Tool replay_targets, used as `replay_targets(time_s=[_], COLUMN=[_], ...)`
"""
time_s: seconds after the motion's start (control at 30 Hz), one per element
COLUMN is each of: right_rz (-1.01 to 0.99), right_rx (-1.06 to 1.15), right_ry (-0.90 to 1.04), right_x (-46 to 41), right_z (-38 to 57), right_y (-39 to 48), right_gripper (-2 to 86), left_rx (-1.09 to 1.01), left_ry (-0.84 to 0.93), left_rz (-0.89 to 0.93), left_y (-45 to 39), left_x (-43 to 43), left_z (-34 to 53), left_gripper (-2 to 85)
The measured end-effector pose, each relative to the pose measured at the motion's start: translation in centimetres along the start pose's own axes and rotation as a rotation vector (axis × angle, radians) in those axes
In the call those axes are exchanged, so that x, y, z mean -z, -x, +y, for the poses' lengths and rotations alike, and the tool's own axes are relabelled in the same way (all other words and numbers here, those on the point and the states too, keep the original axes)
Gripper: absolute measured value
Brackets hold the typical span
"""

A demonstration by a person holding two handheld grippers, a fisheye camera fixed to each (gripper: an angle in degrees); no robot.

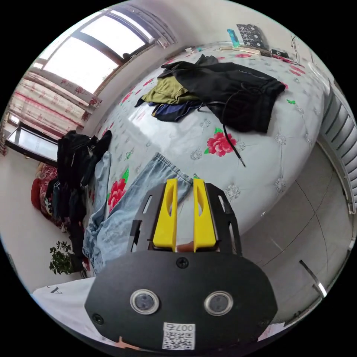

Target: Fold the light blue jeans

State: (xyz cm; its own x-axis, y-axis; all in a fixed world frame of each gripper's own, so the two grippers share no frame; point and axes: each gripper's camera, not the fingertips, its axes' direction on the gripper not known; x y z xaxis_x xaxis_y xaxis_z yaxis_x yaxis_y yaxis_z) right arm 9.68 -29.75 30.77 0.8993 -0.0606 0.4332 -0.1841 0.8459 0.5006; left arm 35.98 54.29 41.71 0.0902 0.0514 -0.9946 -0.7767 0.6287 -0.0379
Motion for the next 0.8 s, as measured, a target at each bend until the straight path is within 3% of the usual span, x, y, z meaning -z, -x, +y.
replay_targets(time_s=[0.07,0.3,0.57,0.8], right_rz=[0.004,-0.087,-0.108,-0.052], right_rx=[0.046,0.378,0.69,0.845], right_ry=[-0.028,0.137,0.277,0.343], right_x=[-1.0,-12.7,-26.4,-38.1], right_z=[0.9,1.4,2.6,1.9], right_y=[2.0,17.3,36.6,49.7], right_gripper=[4.5,7.2,9.1,10.8], left_rx=[-0.011,-0.023,-0.168,-0.248], left_ry=[-0.018,-0.191,-0.241,-0.254], left_rz=[0.044,-0.072,-0.038,-0.134], left_y=[0.0,-1.6,-8.1,-15.1], left_x=[1.1,6.5,4.8,1.4], left_z=[0.2,-1.8,-13.7,-24.5], left_gripper=[-0.8,5.5,11.9,15.4])
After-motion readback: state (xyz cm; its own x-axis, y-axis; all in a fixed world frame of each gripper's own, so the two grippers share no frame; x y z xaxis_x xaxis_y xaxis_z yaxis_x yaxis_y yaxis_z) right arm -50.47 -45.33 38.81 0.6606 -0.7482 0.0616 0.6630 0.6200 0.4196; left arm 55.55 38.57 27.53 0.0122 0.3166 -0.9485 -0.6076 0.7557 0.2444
